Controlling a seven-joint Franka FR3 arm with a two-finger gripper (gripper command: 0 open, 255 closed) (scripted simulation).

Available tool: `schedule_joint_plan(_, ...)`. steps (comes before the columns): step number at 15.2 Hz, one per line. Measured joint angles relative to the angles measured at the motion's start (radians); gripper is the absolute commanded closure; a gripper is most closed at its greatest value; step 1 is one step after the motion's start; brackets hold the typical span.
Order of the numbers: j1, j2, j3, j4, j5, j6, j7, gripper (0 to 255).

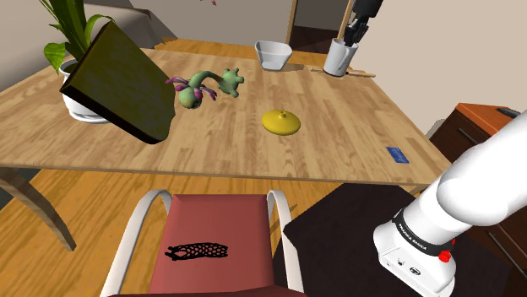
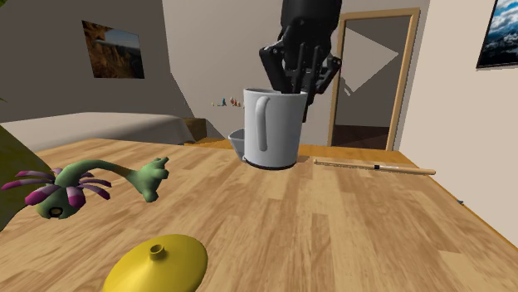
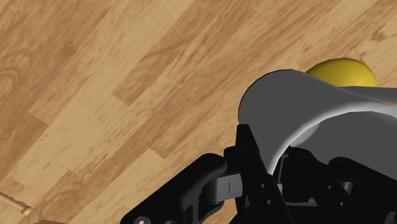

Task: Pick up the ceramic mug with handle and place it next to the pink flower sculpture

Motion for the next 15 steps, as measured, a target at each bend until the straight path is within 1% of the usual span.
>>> schedule_joint_plan(3, 0.032, -0.029, 0.045, -0.042, -0.005, 0.020, 0.078, 255)
schedule_joint_plan(8, 0.082, -0.058, 0.116, -0.076, -0.005, 0.033, 0.198, 255)
schedule_joint_plan(15, 0.153, -0.054, 0.216, -0.075, 0.006, 0.047, 0.365, 255)
